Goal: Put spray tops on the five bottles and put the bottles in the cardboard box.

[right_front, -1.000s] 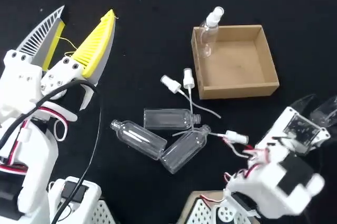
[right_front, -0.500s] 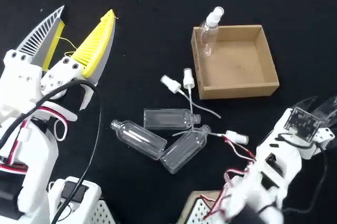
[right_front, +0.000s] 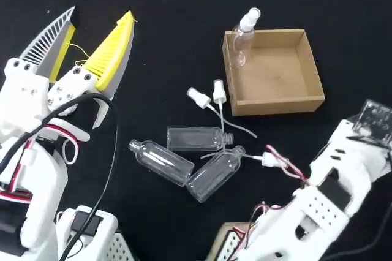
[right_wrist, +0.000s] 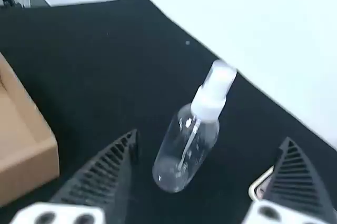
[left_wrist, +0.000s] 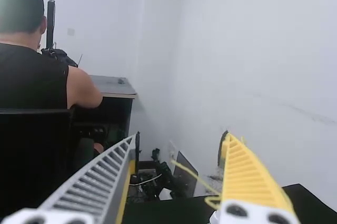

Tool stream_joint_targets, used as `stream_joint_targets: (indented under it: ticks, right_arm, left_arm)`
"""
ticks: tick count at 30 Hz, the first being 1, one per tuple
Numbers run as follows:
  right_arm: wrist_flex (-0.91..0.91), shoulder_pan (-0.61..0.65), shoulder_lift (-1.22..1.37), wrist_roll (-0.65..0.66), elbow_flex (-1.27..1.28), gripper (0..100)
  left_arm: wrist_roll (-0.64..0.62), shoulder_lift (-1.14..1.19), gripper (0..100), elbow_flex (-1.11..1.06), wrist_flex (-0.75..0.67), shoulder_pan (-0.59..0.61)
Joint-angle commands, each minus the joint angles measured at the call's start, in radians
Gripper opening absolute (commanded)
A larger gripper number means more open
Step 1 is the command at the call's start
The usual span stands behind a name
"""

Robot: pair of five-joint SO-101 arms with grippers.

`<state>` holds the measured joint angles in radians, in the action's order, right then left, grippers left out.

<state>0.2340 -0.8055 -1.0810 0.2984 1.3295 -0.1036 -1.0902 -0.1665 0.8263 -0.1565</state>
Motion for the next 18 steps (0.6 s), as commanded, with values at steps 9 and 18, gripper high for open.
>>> stream_joint_targets:
  ticks: [9, 18]
  right_arm:
    - [-0.005, -0.029, 0.492, 0.009, -0.302, 35.0]
    - [-0.264, -0.028, 0.631, 0.002, -0.251, 35.1]
  left_arm:
    - [0.002, 0.003, 25, 0.008, -0.025, 0.002]
    - [0.002, 0.003, 25, 0.008, -0.025, 0.002]
